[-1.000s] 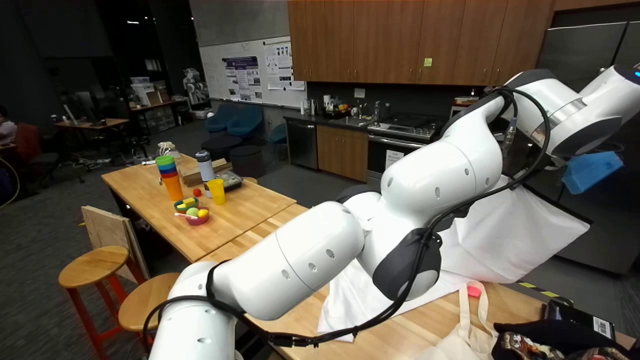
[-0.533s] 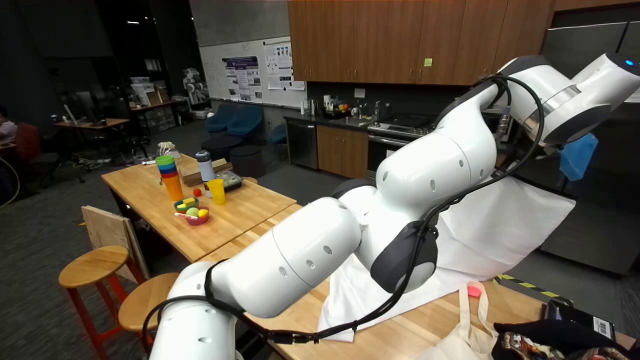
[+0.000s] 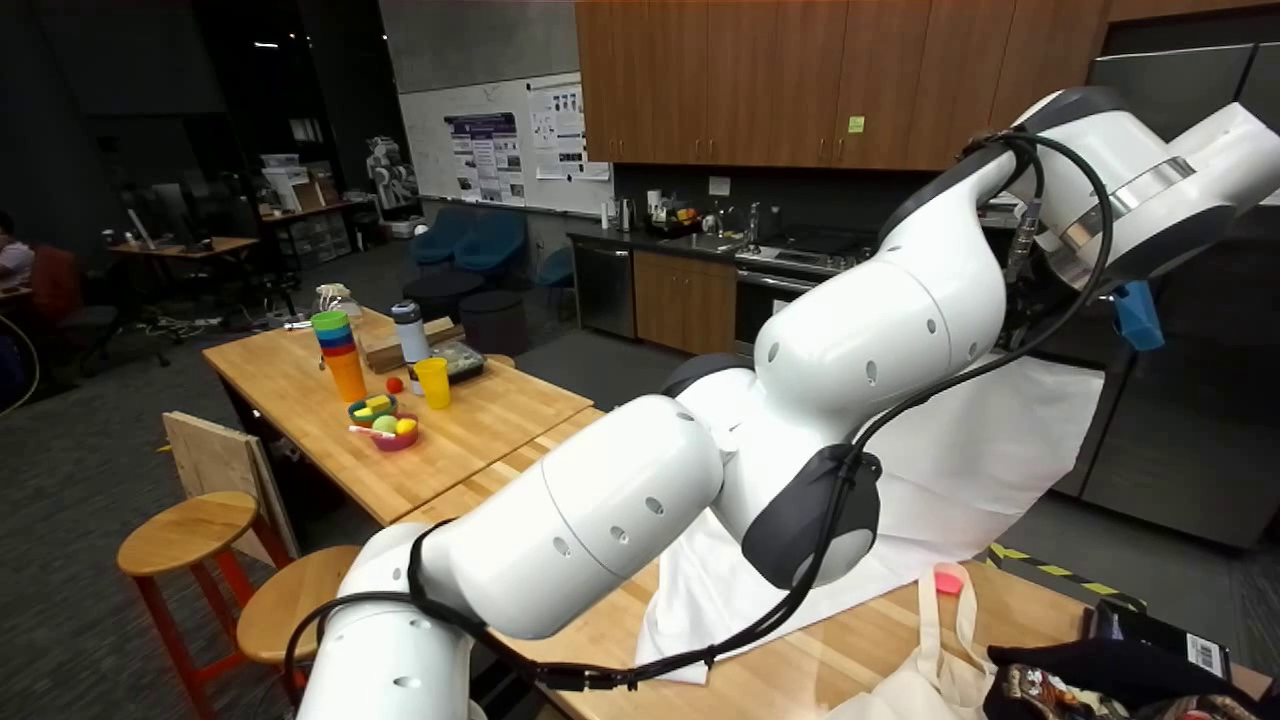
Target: Move the white cloth to the left.
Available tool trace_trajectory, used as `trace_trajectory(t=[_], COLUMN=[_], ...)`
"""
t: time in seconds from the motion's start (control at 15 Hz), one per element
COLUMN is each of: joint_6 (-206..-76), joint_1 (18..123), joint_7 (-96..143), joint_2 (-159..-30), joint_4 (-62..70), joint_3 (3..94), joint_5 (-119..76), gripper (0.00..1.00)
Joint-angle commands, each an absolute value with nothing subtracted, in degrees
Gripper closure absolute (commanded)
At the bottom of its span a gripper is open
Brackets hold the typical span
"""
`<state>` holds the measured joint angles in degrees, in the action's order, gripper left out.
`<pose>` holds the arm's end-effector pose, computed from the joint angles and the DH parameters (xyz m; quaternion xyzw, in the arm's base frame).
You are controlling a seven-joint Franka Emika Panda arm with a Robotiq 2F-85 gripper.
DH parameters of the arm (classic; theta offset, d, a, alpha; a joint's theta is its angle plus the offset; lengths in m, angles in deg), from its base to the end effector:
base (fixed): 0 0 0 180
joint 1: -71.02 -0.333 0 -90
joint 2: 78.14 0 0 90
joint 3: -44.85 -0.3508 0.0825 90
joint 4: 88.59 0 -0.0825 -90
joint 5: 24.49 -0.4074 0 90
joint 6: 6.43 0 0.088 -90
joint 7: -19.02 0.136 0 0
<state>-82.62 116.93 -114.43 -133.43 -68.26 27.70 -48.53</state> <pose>0.6466 -0.4563 0.5497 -0.5857 -0.7447 -0.3200 0.0079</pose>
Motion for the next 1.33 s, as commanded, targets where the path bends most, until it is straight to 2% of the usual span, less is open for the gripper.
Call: trace_trajectory(t=[0.0,0.27,0.33,0.6,0.67,0.73,0.8,1.07,1.27], joint_6=[-76.38,-69.93,-69.26,-66.38,-66.06,-66.23,-67.18,-66.97,-66.93], joint_1=[118.10,118.61,118.46,120.31,120.53,121.38,119.40,120.91,121.23], joint_7=[-124.94,-137.00,-131.78,-130.16,-130.07,-129.92,-129.90,-129.94,-129.95], joint_2=[-132.54,-132.50,-131.28,-132.23,-132.48,-132.93,-132.60,-132.88,-132.98], joint_4=[-68.26,-68.26,-68.25,-68.40,-68.39,-68.38,-68.35,-68.15,-68.03], joint_3=[27.28,27.65,16.22,-1.41,-3.31,-7.39,-1.93,-5.86,-5.96], joint_5=[-49.12,-48.69,-40.82,-29.01,-27.57,-24.01,-27.60,-24.97,-24.97], gripper=[0.99,0.99,0.99,0.99,0.99,0.71,0.95,0.72,0.71])
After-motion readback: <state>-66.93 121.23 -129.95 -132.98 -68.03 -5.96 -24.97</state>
